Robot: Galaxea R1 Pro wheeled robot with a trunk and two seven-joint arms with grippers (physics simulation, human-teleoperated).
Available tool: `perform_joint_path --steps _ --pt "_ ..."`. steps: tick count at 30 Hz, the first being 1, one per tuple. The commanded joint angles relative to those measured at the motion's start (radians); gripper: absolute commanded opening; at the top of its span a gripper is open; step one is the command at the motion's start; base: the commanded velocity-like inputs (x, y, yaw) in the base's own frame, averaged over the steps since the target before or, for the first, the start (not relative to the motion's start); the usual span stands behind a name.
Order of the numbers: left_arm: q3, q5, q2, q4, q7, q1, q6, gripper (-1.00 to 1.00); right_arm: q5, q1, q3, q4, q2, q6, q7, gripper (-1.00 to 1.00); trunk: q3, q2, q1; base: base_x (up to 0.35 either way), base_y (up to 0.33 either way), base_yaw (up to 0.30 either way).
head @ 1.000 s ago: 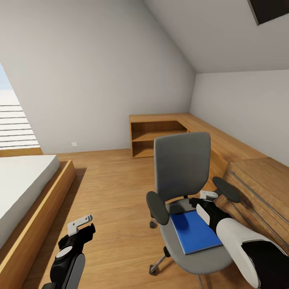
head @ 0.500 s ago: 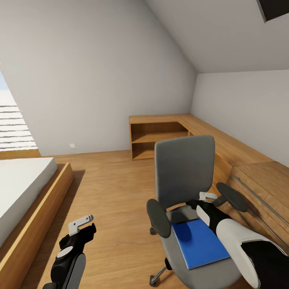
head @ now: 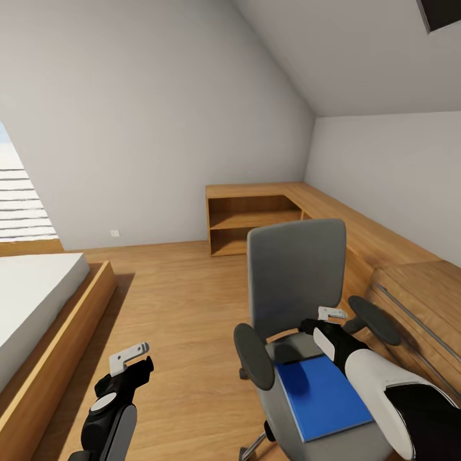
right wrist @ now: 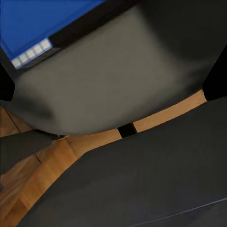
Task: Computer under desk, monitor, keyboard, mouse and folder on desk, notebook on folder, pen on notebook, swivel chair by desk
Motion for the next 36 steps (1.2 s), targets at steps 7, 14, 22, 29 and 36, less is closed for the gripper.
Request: perform_joint_path --steps 7,14,22,29,36 --pt "-0.002 0.010 -0.003 -0.001 0.010 -0.001 -0.003 1.00 -0.007 0.000 0.009 -0.003 -0.002 0.008 -0.005 1.00 -0.001 0.000 0.000 0.016 0.000 0.000" --pt "-0.010 0.010 -0.004 -0.001 0.011 -0.001 -0.012 1.00 -0.007 0.000 0.009 -0.003 -0.002 0.009 -0.005 1.00 -0.023 -0.049 0.027 0.002 0.000 0.000" --pt "-0.012 0.010 -0.004 -0.001 0.012 -0.001 -0.013 1.00 -0.006 0.000 0.010 -0.002 0.000 0.009 -0.007 1.00 -0.048 -0.105 0.058 0.000 0.000 0.000" --pt "-0.012 0.010 -0.004 -0.001 0.012 -0.001 -0.013 1.00 -0.005 0.000 0.010 -0.002 0.000 0.008 -0.011 1.00 -0.070 -0.154 0.084 0.000 0.000 0.000" --pt "-0.012 0.010 -0.004 -0.001 0.013 -0.001 -0.013 1.00 -0.003 0.000 0.011 -0.002 -0.001 0.009 -0.014 1.00 -0.092 -0.203 0.111 0.000 0.000 0.000"
